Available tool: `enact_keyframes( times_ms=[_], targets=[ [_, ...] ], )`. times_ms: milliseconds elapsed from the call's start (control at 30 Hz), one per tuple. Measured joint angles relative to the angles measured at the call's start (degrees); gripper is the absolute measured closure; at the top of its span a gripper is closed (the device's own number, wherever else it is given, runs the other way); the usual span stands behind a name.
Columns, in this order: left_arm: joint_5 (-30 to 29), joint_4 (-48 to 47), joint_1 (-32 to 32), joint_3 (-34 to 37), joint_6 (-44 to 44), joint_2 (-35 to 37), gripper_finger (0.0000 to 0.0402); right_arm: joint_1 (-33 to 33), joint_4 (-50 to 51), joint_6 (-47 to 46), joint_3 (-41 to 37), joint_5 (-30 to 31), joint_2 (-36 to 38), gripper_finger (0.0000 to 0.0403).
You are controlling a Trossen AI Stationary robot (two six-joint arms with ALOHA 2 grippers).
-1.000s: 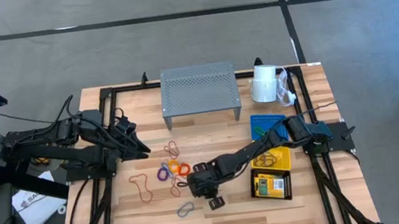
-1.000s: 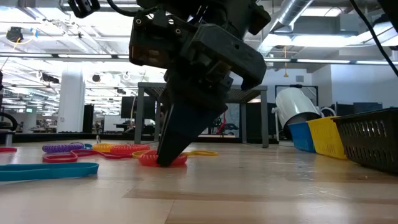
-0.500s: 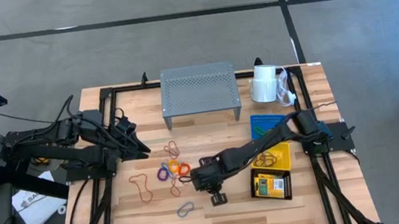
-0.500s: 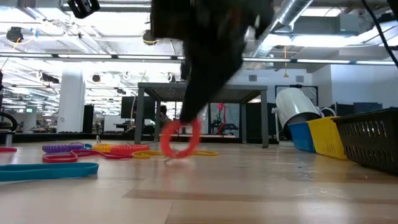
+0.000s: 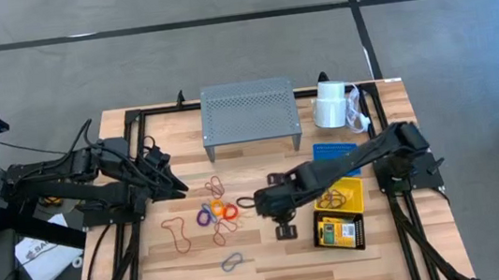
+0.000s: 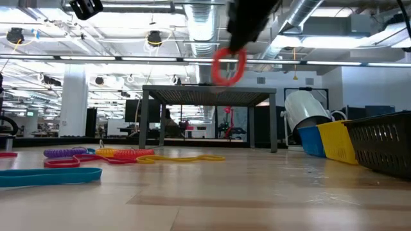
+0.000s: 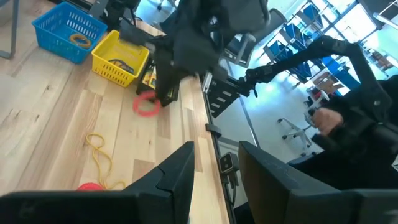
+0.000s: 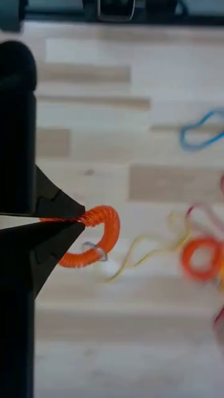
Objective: Pick & Place Office Desk Supplies
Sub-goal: Put the orange spring keychain into the blue basket
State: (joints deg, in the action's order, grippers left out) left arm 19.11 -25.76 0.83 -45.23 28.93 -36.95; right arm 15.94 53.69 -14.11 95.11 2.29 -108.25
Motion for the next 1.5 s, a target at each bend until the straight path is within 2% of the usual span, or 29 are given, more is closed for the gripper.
enact_keyframes(
  times_ms=[167, 400, 633, 833, 1033, 1133, 1500],
  targets=[
    [0.2, 0.0, 0.0, 0.0, 0.0, 0.0, 0.0282, -0.9, 1.6, -2.7, -6.4, 0.8, 5.6, 0.0403],
    [0.2, 0.0, 0.0, 0.0, -0.2, 0.1, 0.0282, -4.0, -5.6, -14.1, -27.3, 1.6, 22.7, 0.0403],
    [0.2, 0.0, 0.0, 0.0, -0.2, 0.1, 0.0282, -10.6, -5.6, -22.1, -42.3, 5.2, 39.8, 0.0403],
    [-0.1, 0.0, 0.0, 0.0, -0.1, 0.0, 0.0282, -17.8, -4.1, -24.1, -49.7, 5.3, 49.3, 0.0403],
    [-1.0, 0.1, 0.0, 0.0, 0.4, 0.0, 0.0282, -23.8, -1.8, -23.0, -53.3, 4.7, 52.6, 0.0403],
    [-2.0, 0.1, 0.0, 0.0, 0.4, -0.3, 0.0282, -25.9, -2.6, -21.7, -55.3, 2.1, 52.9, 0.0403],
    [-2.0, 0.4, 0.0, 0.0, 0.2, -5.3, 0.0282, -28.8, -3.7, -21.3, -58.3, 0.3, 49.5, 0.0399]
  ],
)
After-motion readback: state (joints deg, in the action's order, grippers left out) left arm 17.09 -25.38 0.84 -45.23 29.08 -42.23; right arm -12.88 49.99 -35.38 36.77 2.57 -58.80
